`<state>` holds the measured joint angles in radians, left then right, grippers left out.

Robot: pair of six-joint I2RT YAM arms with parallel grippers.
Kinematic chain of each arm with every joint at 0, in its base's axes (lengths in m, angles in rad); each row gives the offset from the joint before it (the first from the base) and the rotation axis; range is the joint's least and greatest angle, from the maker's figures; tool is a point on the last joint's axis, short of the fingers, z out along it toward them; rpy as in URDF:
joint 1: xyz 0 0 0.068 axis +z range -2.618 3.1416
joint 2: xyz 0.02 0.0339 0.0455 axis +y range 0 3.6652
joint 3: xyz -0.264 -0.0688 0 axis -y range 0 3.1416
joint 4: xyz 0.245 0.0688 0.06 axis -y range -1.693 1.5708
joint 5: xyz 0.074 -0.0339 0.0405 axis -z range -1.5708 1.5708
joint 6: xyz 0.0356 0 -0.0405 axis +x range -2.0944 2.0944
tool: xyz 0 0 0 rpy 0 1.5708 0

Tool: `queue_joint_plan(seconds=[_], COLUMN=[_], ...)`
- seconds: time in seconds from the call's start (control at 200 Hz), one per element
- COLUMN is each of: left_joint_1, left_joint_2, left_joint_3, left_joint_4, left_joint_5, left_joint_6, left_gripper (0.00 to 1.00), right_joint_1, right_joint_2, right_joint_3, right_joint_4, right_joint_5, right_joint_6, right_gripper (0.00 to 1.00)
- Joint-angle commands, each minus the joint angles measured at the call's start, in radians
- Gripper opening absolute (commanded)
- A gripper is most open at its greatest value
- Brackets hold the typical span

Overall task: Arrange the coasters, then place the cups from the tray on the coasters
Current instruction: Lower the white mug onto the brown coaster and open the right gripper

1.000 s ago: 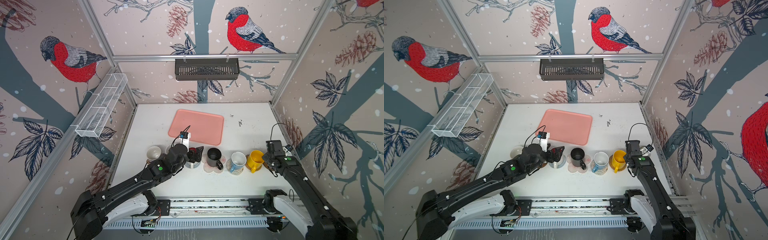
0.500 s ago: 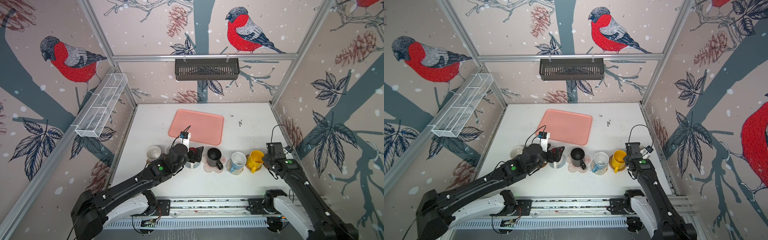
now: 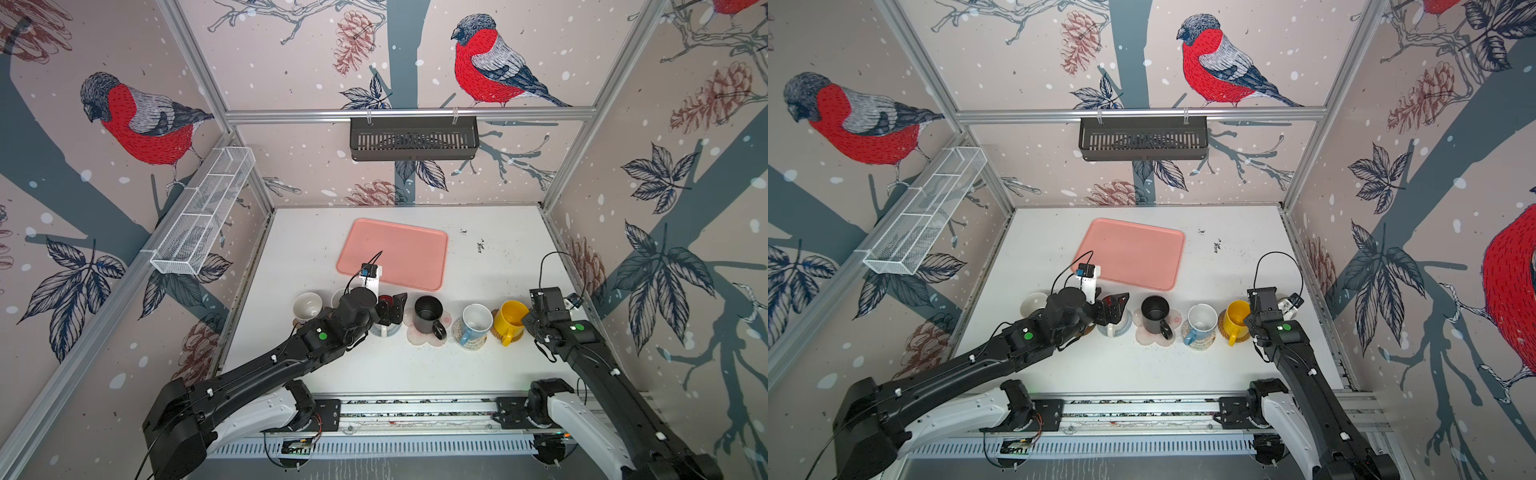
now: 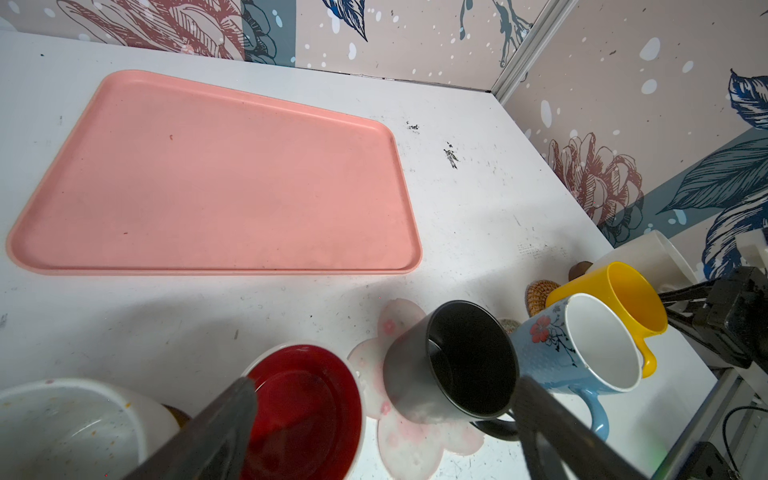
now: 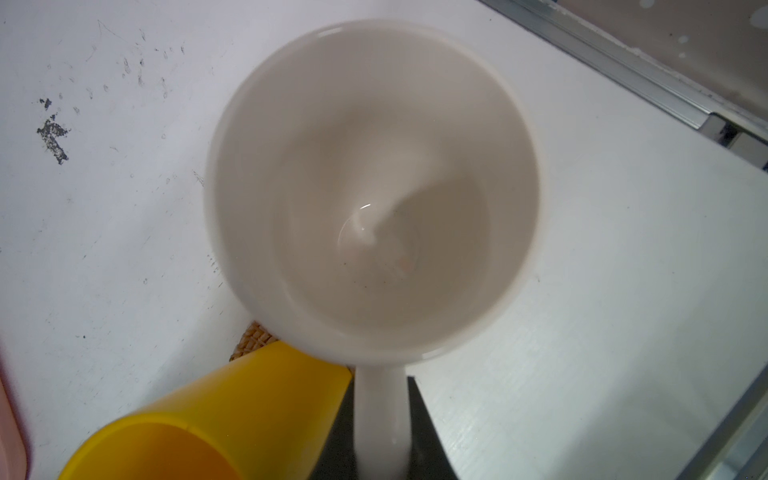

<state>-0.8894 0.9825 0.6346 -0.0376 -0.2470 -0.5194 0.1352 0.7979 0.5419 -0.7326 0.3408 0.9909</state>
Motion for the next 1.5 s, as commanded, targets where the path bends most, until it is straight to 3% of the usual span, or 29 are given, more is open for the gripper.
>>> queue_joint_plan(seconds=[0.0, 0.23, 0.49, 0.845, 1.221, 1.491], left_joint_1=[-0.002, -0.005, -0.005, -0.005, -0.006, -0.006], left_joint_2=[0.001, -0.003, -0.004, -0.007, -0.005, -0.009], left_joint_3=[0.008, 0.006, 0.006, 0.005, 0.006, 0.007], left_joint_4=[0.018, 0.012, 0.011, 0.01, 0.01, 0.01], left_joint_5=[-0.011, -0.009, -0.012, -0.01, -0.011, -0.012], left_joint_6=[0.002, -0.001, -0.003, -0.002, -0.002, -0.003], left_gripper=[0.96, 0.96, 0.97, 0.96, 0.97, 0.96], right_joint_1=[0.006, 0.012, 0.017, 0.017, 0.017, 0.014], right_joint_2=[-0.001, 0.001, 0.0, -0.002, 0.002, 0.034], right_joint_3=[0.001, 0.001, 0.005, 0.003, 0.022, 0.106], right_joint_4=[-0.013, -0.019, -0.027, -0.028, -0.046, -0.12], right_joint_5=[0.016, 0.029, 0.038, 0.056, 0.069, 0.088], right_joint_6=[0.018, 0.027, 0.028, 0.044, 0.021, 0.006], right_gripper=[0.14, 0.32, 0.34, 0.1, 0.11, 0.04])
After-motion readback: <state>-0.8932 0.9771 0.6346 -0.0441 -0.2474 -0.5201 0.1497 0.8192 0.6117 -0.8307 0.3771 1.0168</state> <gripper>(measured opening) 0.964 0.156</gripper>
